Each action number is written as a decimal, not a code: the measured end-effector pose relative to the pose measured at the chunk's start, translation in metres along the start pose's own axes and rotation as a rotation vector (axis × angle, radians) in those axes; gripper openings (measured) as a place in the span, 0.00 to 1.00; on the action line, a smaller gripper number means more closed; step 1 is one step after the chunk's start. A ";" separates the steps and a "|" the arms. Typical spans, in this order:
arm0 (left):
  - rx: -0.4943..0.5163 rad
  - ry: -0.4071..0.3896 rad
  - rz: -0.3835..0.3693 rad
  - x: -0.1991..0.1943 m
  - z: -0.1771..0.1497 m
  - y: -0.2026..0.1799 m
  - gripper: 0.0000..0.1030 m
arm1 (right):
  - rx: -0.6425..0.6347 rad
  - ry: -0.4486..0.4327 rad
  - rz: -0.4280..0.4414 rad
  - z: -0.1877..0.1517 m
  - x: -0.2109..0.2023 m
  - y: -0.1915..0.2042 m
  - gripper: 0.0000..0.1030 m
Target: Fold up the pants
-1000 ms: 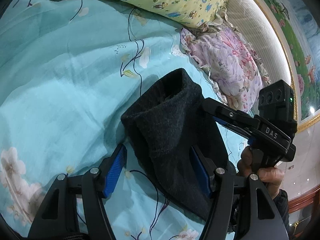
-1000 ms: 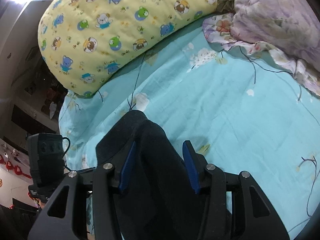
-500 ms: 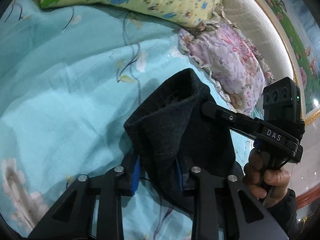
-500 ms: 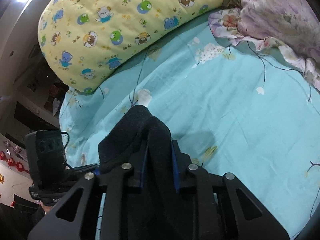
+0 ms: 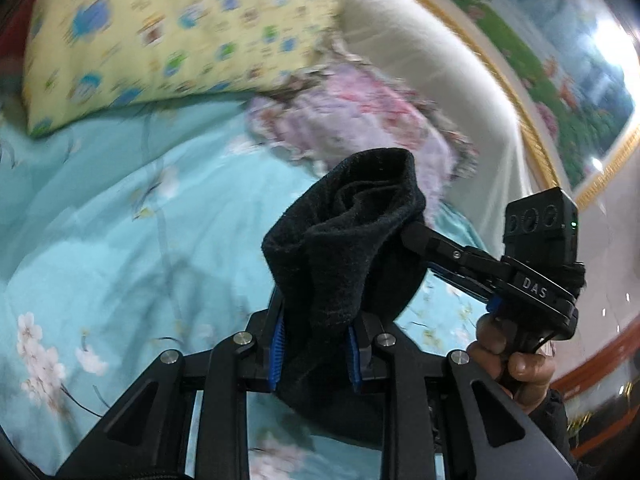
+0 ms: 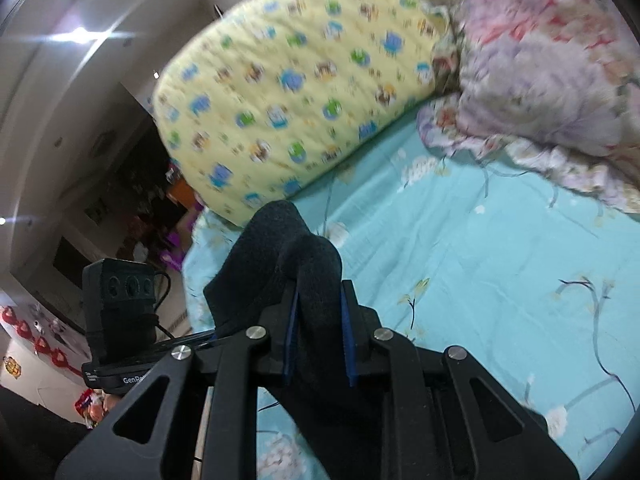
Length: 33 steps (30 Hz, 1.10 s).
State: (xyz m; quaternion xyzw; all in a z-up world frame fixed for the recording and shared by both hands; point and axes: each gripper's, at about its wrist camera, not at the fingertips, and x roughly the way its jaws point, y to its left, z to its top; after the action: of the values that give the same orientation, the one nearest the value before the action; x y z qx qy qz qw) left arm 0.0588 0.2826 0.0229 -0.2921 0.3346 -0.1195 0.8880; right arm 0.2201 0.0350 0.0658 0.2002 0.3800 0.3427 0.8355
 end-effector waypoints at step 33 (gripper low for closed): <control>0.414 0.272 -0.237 0.068 -0.136 -0.240 0.23 | 0.247 -0.373 -0.065 -0.154 -0.235 -0.080 0.18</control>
State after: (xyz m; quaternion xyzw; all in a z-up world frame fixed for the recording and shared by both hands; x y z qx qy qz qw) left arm 0.0157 0.0030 0.0482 -0.1227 0.3826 -0.3268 0.8554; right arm 0.0229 -0.1790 0.0376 0.3487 0.2642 0.2237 0.8710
